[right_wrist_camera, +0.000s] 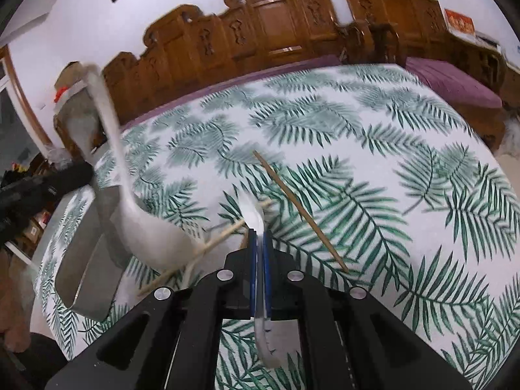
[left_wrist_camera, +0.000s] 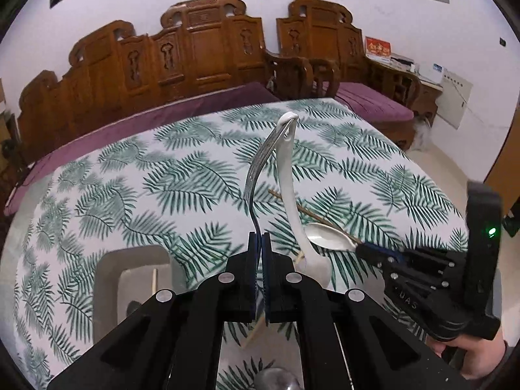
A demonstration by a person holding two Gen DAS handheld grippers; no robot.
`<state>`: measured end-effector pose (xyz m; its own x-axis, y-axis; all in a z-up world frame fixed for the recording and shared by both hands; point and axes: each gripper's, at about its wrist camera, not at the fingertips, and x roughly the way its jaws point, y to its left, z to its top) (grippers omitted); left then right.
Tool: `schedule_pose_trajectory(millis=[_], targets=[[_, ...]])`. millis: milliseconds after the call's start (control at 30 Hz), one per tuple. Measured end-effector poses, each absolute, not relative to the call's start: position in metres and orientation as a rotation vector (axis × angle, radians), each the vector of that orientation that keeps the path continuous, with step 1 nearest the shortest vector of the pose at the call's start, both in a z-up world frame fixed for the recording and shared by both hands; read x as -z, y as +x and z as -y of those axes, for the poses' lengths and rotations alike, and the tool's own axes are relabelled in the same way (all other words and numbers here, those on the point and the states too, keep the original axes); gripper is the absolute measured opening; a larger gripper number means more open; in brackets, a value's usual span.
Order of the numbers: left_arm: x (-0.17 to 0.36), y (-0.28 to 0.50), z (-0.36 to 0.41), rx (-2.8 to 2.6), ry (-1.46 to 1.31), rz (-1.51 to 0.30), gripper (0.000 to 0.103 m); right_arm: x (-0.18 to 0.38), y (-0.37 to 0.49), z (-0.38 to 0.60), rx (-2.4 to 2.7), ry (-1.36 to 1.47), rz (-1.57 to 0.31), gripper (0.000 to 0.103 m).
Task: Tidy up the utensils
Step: 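Carry the fork over the grey tray with the left tool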
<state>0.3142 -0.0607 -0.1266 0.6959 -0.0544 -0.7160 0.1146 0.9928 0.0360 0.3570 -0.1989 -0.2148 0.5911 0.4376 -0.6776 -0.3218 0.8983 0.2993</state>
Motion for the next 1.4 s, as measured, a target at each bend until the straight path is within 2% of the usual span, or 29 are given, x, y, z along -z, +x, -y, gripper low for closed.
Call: schedule_pose_trajectory(millis=[67,133,300,467,567,700,800,933,1400], targets=[[0.132,0.315,0.061,0.101,0.073,-0.81,0.001,0.209,0.353,0.198,-0.46,0.152,-0.802,0.013],[0.139,0.314,0.06,0.106,0.067,-0.823,0.001,0.204,0.351,0.197,-0.481,0.164,-0.785,0.025],[0.15,0.308,0.06,0.129,0.056,-0.837,0.001,0.187,0.341,0.187,-0.583,0.182,-0.709,0.041],[0.152,0.3,0.06,0.163,0.042,-0.839,0.001,0.183,0.339,0.166,-0.648,0.144,-0.7,0.043],[0.152,0.296,0.058,0.181,0.024,-0.838,0.001,0.188,0.342,0.158,-0.644,0.128,-0.725,0.042],[0.154,0.293,0.057,0.194,0.01,-0.843,0.001,0.188,0.339,0.151,-0.656,0.118,-0.723,0.032],[0.155,0.292,0.056,0.198,0.003,-0.841,0.001,0.189,0.338,0.149,-0.657,0.105,-0.726,0.031],[0.154,0.289,0.054,0.214,-0.007,-0.83,0.001,0.195,0.34,0.145,-0.636,0.068,-0.748,0.016],[0.162,0.292,0.042,0.188,-0.016,-0.834,0.001,0.195,0.338,0.148,-0.649,0.058,-0.735,0.005]])
